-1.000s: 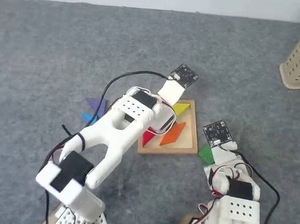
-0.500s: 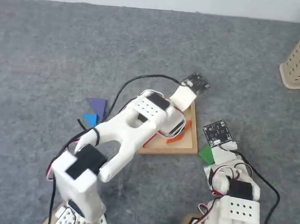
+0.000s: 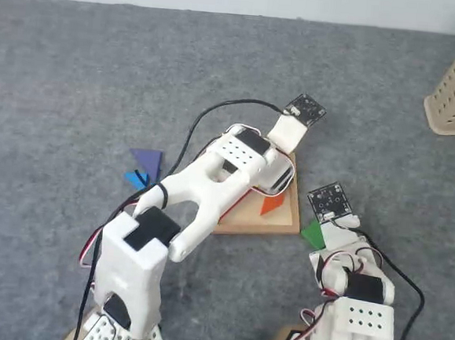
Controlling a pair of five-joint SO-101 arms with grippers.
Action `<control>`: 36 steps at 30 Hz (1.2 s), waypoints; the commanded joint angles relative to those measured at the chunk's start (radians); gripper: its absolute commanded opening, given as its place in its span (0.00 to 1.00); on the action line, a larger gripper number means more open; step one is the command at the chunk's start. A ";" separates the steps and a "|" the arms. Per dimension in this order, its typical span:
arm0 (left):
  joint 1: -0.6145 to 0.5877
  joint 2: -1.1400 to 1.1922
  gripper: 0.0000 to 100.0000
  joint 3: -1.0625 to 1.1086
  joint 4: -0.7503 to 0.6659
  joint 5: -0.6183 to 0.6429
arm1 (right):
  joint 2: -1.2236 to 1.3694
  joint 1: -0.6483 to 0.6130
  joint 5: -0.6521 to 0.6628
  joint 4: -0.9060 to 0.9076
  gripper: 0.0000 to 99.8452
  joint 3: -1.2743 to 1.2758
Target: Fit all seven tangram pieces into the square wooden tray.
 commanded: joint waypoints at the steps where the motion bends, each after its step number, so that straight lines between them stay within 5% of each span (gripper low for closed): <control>1: -0.002 0.009 0.18 -0.041 0.023 0.014 | -0.027 0.012 0.018 0.012 0.01 -0.005; 14: -0.051 -0.387 0.15 0.328 -0.025 0.058 | -0.027 0.012 0.018 0.012 0.01 -0.005; 36: -0.005 -0.143 0.10 0.159 -0.055 0.058 | -0.027 0.012 0.018 0.012 0.01 -0.005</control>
